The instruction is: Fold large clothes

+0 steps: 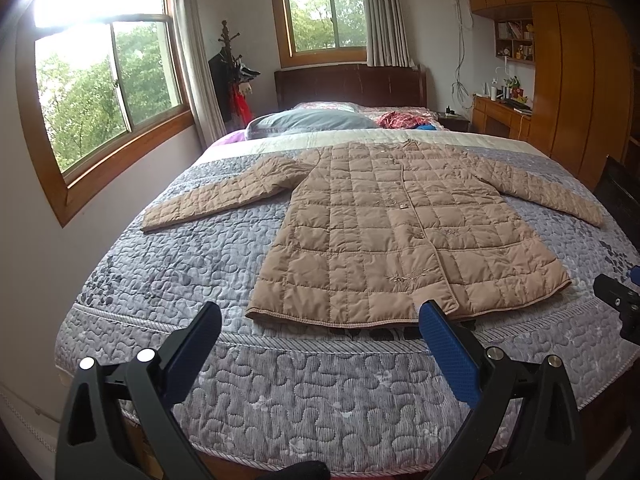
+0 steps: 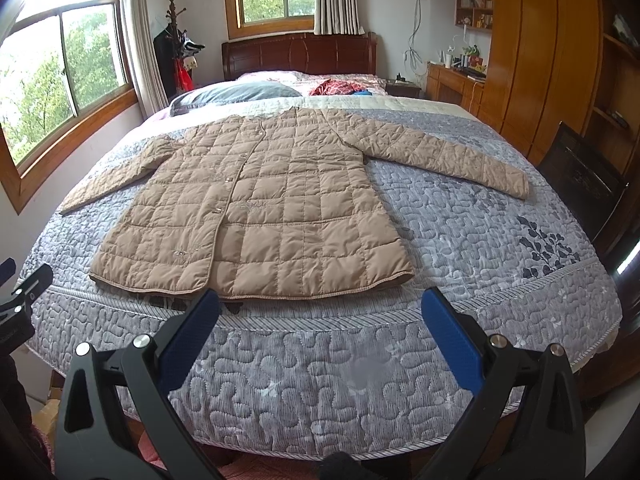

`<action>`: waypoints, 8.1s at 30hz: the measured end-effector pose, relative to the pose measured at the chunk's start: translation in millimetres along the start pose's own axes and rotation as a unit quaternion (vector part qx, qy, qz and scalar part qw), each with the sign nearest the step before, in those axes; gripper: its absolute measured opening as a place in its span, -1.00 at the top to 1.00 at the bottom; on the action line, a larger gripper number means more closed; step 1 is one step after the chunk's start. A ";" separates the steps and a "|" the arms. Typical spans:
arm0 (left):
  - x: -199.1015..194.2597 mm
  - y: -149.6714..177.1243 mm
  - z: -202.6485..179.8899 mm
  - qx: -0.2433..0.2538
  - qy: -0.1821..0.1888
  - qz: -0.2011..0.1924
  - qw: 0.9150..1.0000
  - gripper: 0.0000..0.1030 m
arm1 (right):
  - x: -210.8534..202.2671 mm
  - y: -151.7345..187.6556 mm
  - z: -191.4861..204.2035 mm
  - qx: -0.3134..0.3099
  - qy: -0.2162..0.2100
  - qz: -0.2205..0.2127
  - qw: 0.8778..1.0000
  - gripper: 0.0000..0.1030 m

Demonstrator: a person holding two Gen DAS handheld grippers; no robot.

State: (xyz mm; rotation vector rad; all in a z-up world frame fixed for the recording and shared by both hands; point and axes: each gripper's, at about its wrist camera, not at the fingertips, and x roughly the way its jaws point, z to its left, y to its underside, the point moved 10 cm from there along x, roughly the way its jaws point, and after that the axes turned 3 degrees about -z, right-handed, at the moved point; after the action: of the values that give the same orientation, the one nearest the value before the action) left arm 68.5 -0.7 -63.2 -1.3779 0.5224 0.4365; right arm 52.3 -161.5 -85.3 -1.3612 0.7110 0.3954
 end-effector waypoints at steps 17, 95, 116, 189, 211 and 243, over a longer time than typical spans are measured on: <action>165.9 -59.2 -46.7 0.032 0.095 0.117 0.988 -0.92 | 125.0 -92.0 -140.6 0.104 0.033 0.040 0.993 -0.94; 401.3 -180.9 -222.6 -0.029 0.281 0.188 0.941 0.90 | 346.5 -191.4 -157.3 0.143 -0.057 0.130 0.979 0.28; 453.2 -145.4 -52.0 -0.051 0.153 0.197 0.967 0.84 | 400.4 -184.3 -43.1 0.024 -0.087 0.176 0.980 0.29; 363.4 -19.9 328.4 -0.348 -0.086 0.186 0.915 -0.39 | 341.2 -147.2 -6.7 0.002 -0.134 0.195 0.972 -0.18; 387.1 -8.8 389.5 -0.473 -0.083 0.109 0.871 0.87 | 366.7 -133.8 -6.4 -0.004 -0.109 0.215 0.971 -0.19; 350.5 -223.1 -28.4 -0.055 0.110 0.009 0.992 0.91 | 339.5 -146.0 -10.3 -0.001 -0.131 0.181 0.975 -0.21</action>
State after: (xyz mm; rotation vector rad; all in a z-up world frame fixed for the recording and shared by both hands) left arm 478.9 -64.9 -92.5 -1.5375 0.7000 0.3328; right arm 392.1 -247.1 -203.0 -1.1510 0.7375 0.8499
